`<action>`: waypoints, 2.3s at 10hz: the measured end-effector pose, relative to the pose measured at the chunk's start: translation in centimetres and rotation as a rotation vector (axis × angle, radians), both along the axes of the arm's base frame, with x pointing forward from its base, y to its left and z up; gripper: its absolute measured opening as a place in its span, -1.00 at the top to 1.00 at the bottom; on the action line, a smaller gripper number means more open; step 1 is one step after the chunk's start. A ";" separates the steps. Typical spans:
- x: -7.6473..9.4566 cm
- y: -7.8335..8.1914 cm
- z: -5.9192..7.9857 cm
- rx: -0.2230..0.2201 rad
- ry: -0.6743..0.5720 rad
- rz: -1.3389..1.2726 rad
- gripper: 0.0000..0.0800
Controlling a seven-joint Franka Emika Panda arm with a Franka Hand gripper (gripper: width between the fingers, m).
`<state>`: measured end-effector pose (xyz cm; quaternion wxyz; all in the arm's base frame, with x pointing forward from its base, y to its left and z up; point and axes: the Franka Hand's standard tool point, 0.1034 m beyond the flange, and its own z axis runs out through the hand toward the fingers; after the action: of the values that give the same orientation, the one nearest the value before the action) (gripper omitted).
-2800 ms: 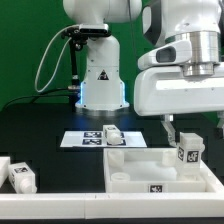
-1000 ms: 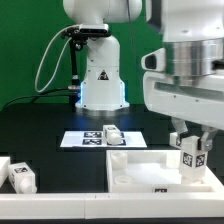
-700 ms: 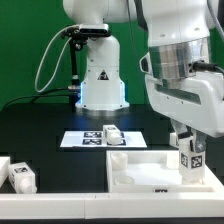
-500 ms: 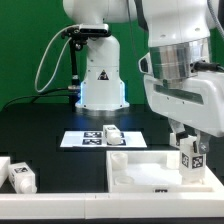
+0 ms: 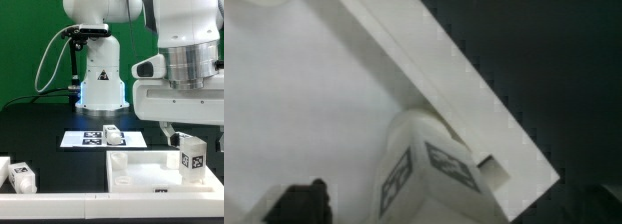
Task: Assemble one leg
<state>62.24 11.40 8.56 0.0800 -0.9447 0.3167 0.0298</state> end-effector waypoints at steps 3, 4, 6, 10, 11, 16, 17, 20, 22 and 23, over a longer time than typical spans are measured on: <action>0.5 -0.2 0.2 -0.050 -0.084 0.427 -0.62; 0.4 0.0 0.1 -0.060 -0.095 0.557 -0.62; 0.4 -0.1 0.0 -0.061 -0.086 0.497 -0.32; 0.6 -0.3 0.0 -0.063 -0.055 0.229 0.28; 0.7 -0.3 0.0 -0.064 -0.051 0.115 0.28; 1.3 -0.2 -0.1 0.059 -0.012 -0.765 0.27; 1.3 -0.3 -0.1 0.059 -0.012 -0.763 0.27; 1.7 -0.2 0.1 0.025 -0.057 -0.459 -0.38; 1.8 0.3 -0.3 0.004 -0.070 -0.161 -0.57; 1.8 0.2 -0.3 0.001 -0.081 -0.109 -0.61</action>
Offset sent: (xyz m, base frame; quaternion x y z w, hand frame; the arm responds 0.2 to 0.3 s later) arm 0.0114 0.0237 -0.0013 -0.0257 -0.0159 -0.5095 0.8599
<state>64.07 11.62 8.23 0.0947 -0.9264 0.3642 -0.0125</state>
